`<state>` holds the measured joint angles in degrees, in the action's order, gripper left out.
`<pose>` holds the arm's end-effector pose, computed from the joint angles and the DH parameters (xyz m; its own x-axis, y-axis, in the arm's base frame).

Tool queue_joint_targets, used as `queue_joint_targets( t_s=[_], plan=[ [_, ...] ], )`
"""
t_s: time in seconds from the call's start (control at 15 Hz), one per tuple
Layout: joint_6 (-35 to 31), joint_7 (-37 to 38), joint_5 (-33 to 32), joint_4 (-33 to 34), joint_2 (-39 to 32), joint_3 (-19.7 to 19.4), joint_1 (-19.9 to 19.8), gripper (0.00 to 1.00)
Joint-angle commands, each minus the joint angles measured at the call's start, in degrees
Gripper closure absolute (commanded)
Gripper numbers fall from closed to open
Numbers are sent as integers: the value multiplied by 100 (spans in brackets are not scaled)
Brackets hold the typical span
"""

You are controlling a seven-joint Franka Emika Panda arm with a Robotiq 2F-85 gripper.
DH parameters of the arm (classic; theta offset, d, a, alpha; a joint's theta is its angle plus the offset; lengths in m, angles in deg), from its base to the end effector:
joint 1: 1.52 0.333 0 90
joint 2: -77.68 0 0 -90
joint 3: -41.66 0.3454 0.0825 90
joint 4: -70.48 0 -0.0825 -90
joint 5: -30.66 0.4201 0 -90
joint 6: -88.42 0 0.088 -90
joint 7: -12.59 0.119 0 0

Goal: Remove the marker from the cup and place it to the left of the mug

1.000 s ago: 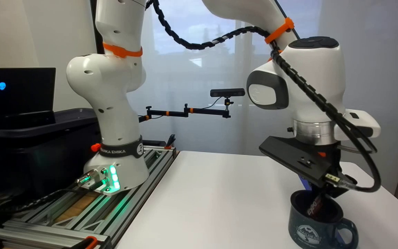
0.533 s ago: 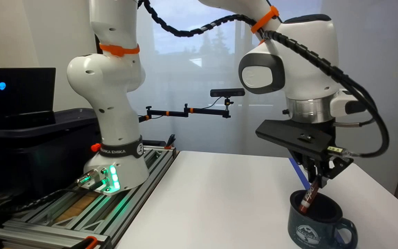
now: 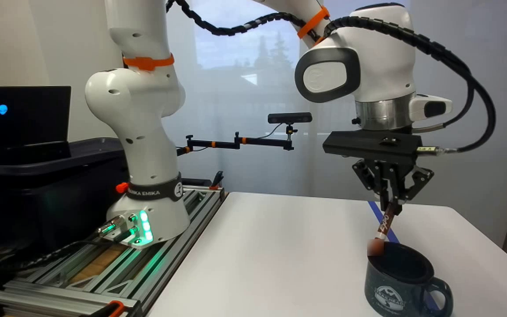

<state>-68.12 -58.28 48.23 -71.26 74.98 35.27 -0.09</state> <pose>0.5170 -0.0552 0.2817 0.6090 0.7614 0.2223 0.7578 -0.6413 0.1202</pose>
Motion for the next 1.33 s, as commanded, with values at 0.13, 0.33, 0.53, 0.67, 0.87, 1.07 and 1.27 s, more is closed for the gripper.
queue_joint_targets(
  t_s=[0.13, 0.33, 0.53, 0.67, 0.87, 1.07, 1.27],
  plan=[
    [612, 495, -769, -59, 133, 400, -85, 95],
    [764, 551, -776, 101, -242, 530, -91, 95],
    [613, 785, -1010, 205, -658, 616, -90, 95],
    [452, 939, -1260, 309, -976, 664, -83, 95],
    [135, 1186, -1780, 487, -1418, 708, -49, 95],
    [-261, 1243, -2160, 634, -1766, 815, -87, 95],
    [-530, 1032, -2267, 756, -2054, 1058, -258, 95]
  ],
)
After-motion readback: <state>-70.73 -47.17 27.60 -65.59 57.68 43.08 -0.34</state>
